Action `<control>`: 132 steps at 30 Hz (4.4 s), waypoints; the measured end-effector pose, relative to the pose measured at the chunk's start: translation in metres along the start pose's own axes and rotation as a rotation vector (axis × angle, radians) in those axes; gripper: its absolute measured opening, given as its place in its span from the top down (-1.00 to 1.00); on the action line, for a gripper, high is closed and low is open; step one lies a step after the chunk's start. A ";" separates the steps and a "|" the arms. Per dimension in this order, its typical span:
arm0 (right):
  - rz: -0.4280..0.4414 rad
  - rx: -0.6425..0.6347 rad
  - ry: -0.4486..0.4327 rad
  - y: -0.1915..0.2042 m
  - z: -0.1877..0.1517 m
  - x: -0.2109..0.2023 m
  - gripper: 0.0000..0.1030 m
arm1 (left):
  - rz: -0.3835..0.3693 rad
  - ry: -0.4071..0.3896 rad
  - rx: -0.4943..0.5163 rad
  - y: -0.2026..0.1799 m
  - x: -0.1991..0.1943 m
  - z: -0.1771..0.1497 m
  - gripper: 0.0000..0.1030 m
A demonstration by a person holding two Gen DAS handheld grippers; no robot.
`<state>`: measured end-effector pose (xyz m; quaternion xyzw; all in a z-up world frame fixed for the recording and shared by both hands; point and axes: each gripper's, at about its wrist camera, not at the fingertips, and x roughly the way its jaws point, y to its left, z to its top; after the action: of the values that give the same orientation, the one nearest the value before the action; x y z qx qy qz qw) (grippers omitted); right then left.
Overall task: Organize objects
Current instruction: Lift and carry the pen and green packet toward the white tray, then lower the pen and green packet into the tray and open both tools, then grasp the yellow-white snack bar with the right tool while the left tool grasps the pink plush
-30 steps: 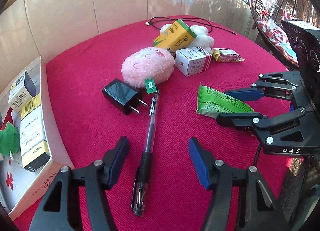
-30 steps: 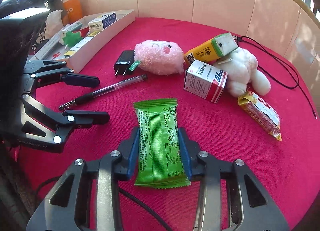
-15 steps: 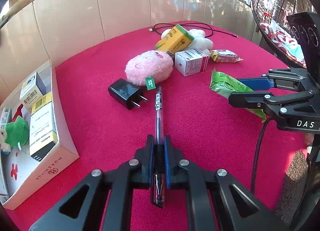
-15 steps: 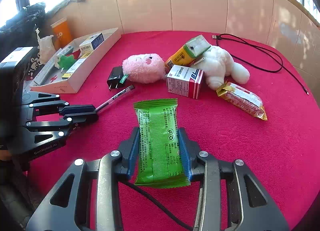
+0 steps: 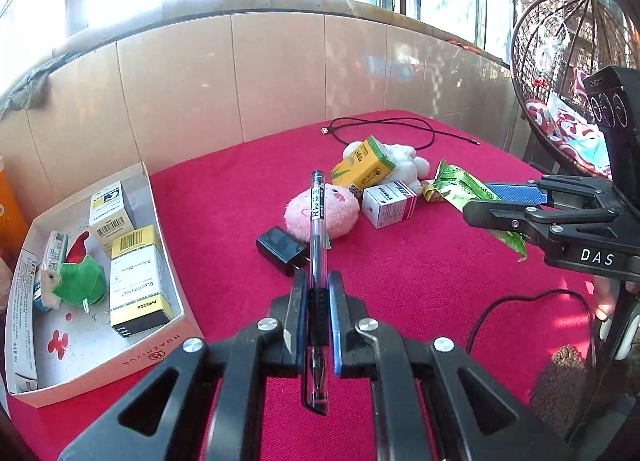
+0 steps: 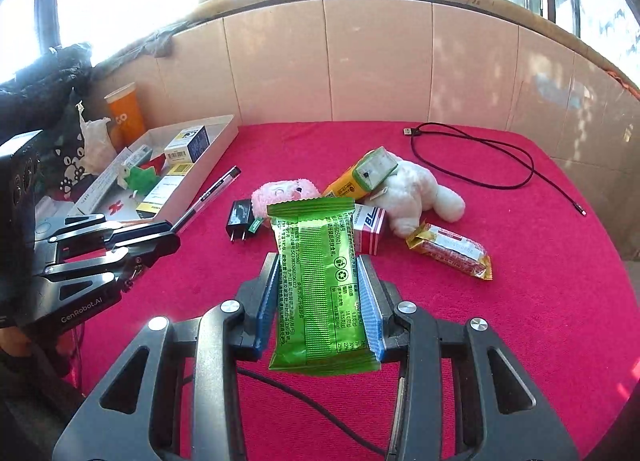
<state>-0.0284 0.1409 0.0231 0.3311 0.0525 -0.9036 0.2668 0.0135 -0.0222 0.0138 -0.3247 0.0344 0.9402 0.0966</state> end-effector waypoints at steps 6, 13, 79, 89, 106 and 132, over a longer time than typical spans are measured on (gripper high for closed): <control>-0.002 0.001 0.005 0.003 0.002 -0.001 0.29 | 0.003 -0.031 -0.029 0.007 -0.007 0.002 0.86; -0.014 0.032 0.009 -0.001 0.004 -0.001 0.29 | 0.016 -0.063 -0.043 0.014 -0.015 0.003 0.86; 0.259 -0.154 0.111 0.183 0.107 0.109 0.29 | 0.224 -0.190 -0.533 0.238 -0.065 -0.004 0.86; 0.273 -0.002 0.177 0.206 0.099 0.161 0.28 | 0.263 -0.095 -0.538 0.258 -0.017 0.014 0.85; 0.235 0.064 -0.015 0.178 0.097 0.129 -0.99 | 0.431 -0.257 -0.583 0.238 -0.065 0.009 -1.00; -0.098 0.419 -0.246 -0.030 0.065 0.015 -0.99 | 0.326 -0.254 -0.445 0.150 -0.053 0.033 -1.00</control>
<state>-0.0909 0.1420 0.0618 0.2638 -0.1531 -0.9400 0.1527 0.0039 -0.1737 0.0727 -0.2080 -0.1329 0.9609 -0.1257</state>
